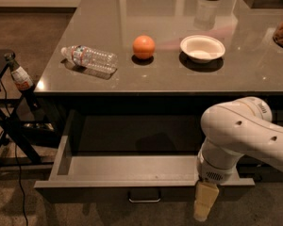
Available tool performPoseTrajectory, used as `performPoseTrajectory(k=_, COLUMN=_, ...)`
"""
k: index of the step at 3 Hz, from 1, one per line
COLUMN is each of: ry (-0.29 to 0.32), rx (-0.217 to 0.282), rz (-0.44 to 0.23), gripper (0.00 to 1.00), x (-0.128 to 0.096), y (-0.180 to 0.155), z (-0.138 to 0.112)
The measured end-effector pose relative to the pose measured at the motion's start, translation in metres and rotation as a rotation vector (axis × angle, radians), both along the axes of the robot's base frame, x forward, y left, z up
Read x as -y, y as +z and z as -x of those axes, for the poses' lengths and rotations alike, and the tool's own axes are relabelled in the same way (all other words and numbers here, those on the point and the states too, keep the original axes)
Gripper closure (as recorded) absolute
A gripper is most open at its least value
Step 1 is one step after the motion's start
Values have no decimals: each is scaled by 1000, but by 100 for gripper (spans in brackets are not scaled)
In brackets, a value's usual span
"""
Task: Open top drawer
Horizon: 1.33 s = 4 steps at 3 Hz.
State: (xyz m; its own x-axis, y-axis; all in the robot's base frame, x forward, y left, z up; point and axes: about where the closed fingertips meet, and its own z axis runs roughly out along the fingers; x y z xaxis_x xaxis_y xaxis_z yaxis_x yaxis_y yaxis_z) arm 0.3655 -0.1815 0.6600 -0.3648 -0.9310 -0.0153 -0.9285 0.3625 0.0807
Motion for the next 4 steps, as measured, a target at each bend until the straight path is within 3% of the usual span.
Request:
performPoseTrajectory(k=1, ry=15, rx=-43, rz=12, gripper=0, x=2, y=-15, z=6)
performPoseTrajectory(k=2, ry=7, rx=-90, rz=35, gripper=0, x=17, y=-15, z=27)
performPoseTrajectory(k=3, ry=-49, rx=-136, rz=32, gripper=0, x=41, y=1, z=74)
performPoseTrajectory(k=4, ry=-49, rx=-135, rz=32, gripper=0, x=41, y=2, z=74)
